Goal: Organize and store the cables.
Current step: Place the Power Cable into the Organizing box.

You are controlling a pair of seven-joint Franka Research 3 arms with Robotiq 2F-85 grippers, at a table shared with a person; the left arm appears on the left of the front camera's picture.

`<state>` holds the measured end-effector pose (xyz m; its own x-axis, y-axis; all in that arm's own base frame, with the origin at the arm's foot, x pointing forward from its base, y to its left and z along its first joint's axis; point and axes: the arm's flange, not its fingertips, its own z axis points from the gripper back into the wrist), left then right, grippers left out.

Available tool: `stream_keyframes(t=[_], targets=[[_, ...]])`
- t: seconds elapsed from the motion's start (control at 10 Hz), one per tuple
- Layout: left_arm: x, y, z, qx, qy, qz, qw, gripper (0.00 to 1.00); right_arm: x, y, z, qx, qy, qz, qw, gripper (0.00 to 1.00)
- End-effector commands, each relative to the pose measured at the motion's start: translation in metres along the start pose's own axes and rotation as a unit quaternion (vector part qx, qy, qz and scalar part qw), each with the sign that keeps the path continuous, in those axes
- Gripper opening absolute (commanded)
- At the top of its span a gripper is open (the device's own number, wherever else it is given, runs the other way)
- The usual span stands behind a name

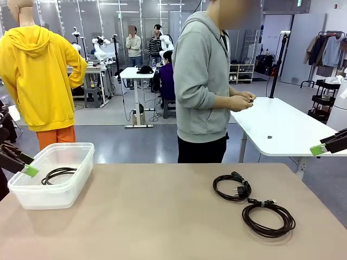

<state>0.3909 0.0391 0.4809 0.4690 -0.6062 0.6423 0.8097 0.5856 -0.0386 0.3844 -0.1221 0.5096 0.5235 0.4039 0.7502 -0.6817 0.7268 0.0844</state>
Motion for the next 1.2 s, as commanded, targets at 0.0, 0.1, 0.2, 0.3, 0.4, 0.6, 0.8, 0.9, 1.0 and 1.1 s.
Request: stream_keyframes(t=[0.0, 0.1, 0.2, 0.3, 0.4, 0.6, 0.8, 0.9, 1.0, 1.1], targets=[[0.003, 0.002, -0.002, 0.01, -0.003, 0.01, 1.0, 1.0, 0.002, 0.001, 0.0, 0.002, 0.004, -0.01, 1.0, 1.0], [0.003, 0.002, -0.002, 0.01, -0.003, 0.01, 1.0, 1.0, 0.002, 0.001, 0.0, 0.002, 0.004, -0.01, 1.0, 1.0], [0.003, 0.002, -0.002, 0.01, -0.003, 0.01, 1.0, 1.0, 0.002, 0.001, 0.0, 0.002, 0.004, -0.01, 1.0, 1.0], [0.003, 0.002, -0.002, 0.01, -0.003, 0.01, 1.0, 1.0, 0.002, 0.001, 0.0, 0.002, 0.004, -0.01, 1.0, 1.0], [0.003, 0.002, -0.002, 0.01, -0.003, 0.01, 1.0, 1.0, 0.002, 0.001, 0.0, 0.002, 0.004, -0.01, 1.0, 1.0], [0.003, 0.002, -0.002, 0.01, -0.003, 0.01, 1.0, 1.0, 0.002, 0.001, 0.0, 0.002, 0.004, -0.01, 1.0, 1.0], [0.003, 0.002, -0.002, 0.01, -0.003, 0.01, 1.0, 1.0, 0.005, 0.001, -0.001, -0.004, 0.01, 0.014, 1.0, 1.0], [0.003, 0.002, -0.002, 0.01, -0.003, 0.01, 1.0, 1.0, 0.012, 0.001, -0.007, -0.011, 0.034, 0.035, 0.999, 1.0], [0.003, 0.002, -0.002, 0.01, -0.003, 0.01, 1.0, 1.0, 0.017, 0.002, -0.009, -0.027, 0.048, 0.043, 0.998, 1.0], [0.003, 0.002, -0.002, 0.01, -0.003, 0.01, 1.0, 1.0, 0.025, 0.001, -0.015, -0.032, 0.063, 0.047, 0.996, 1.0]])
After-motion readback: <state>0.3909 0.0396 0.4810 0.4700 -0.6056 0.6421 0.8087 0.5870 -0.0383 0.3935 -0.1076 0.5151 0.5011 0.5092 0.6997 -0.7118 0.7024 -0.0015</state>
